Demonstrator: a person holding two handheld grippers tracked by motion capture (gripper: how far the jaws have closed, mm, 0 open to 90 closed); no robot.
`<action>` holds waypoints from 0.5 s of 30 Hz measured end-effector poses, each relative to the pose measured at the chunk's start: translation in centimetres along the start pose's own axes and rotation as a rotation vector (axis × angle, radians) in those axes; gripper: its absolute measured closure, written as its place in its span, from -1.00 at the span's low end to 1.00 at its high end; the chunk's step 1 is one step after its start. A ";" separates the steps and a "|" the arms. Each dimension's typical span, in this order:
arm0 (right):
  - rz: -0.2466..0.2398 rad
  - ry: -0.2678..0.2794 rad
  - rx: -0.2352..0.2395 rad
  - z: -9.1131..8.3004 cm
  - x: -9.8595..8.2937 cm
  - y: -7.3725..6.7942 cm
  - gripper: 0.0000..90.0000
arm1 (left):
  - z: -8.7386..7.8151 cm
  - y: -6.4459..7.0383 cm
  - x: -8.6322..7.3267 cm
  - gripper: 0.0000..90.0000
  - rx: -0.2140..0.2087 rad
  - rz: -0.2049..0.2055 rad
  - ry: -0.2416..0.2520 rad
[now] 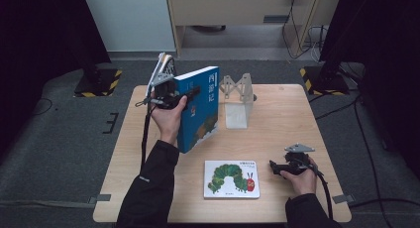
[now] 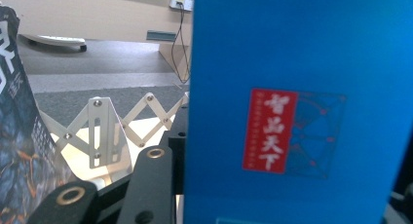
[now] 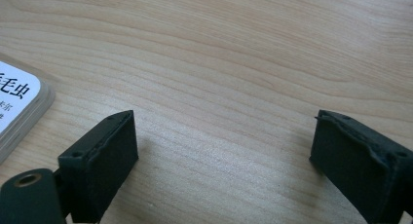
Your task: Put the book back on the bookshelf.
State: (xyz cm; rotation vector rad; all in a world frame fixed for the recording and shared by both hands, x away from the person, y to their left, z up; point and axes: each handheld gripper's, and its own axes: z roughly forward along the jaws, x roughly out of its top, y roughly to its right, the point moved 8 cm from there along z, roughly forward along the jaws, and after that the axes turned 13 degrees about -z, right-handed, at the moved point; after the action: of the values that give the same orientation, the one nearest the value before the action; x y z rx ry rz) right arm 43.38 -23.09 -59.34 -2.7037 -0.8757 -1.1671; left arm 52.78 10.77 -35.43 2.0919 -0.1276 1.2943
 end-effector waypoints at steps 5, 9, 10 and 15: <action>0.001 0.013 0.001 0.2 0.0 -0.1 -0.87 | 1.6 -0.2 0.4 0.33 0.012 -0.008 0.010; 0.000 0.014 0.002 0.2 0.0 -0.1 -0.88 | 3.0 -0.3 0.8 0.33 0.027 0.002 0.025; -0.002 0.014 0.003 0.2 0.0 -0.2 -0.88 | 3.3 -0.3 0.9 0.33 0.032 0.004 0.028; -0.001 0.013 0.004 0.2 0.0 -0.2 -0.88 | 4.7 -0.8 1.1 0.33 0.075 0.032 0.029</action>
State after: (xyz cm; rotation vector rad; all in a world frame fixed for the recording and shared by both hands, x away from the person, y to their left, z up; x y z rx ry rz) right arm 43.43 -22.90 -59.49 -2.6898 -0.8773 -1.1810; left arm 57.25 8.88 -36.25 2.1415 -0.1017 1.3668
